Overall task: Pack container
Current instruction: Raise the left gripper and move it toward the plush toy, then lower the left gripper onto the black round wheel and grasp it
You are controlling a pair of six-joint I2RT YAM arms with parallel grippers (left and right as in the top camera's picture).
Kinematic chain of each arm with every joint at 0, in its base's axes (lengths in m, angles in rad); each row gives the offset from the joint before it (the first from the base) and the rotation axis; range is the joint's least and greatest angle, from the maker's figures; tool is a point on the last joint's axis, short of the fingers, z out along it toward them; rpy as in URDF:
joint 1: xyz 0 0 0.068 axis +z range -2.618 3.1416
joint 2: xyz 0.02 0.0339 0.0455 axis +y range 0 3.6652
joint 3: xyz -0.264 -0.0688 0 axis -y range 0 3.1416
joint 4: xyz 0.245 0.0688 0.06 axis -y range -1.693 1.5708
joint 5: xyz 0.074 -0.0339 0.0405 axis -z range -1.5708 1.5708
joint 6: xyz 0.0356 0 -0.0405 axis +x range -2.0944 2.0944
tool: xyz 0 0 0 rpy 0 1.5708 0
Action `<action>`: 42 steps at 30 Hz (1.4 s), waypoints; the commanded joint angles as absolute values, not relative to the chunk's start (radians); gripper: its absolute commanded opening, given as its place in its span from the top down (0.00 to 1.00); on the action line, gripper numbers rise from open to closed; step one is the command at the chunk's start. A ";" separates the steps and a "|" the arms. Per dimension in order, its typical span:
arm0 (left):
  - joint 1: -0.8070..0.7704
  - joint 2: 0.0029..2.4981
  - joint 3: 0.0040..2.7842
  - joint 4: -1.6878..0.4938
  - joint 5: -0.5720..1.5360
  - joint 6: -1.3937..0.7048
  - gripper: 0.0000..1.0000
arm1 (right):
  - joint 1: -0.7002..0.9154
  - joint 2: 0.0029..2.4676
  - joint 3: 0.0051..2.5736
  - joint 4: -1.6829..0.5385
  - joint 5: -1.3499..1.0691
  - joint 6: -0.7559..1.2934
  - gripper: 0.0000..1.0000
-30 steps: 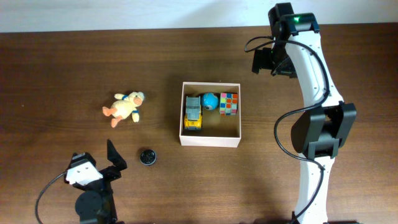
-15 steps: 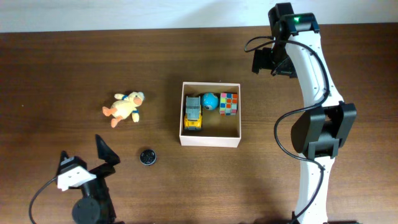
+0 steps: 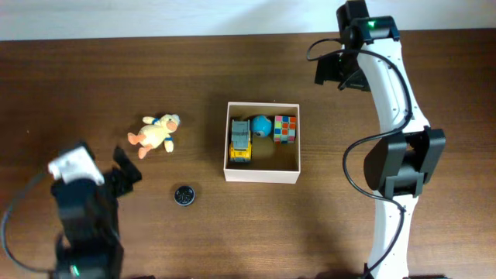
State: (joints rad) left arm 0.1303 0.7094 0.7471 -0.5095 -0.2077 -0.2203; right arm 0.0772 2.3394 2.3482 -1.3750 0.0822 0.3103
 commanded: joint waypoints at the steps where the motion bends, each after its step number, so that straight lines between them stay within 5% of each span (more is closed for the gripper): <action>1: 0.128 0.905 0.933 -0.607 -0.167 -0.208 0.01 | 0.018 2.314 2.343 -1.372 0.098 0.316 0.01; 10: 0.128 1.230 1.232 -0.781 -0.007 -0.208 0.01 | -0.157 2.314 2.343 -1.364 -0.199 0.316 0.01; 27: 0.127 1.268 1.239 -0.782 0.350 -0.209 0.01 | -0.264 2.314 2.343 -1.333 -0.199 0.316 0.01; 36: 0.102 1.406 1.239 -1.102 0.293 -0.213 0.01 | -0.264 2.314 2.343 -1.333 -0.199 0.316 0.01; 42: 0.023 1.542 1.239 -1.123 0.236 -0.240 0.06 | -0.264 2.314 2.343 -1.333 -0.199 0.316 0.01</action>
State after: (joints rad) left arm 0.0586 1.4944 1.2304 -1.1187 0.2794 -0.2256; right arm -0.2642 2.3394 2.3482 -1.3338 -0.1864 0.3119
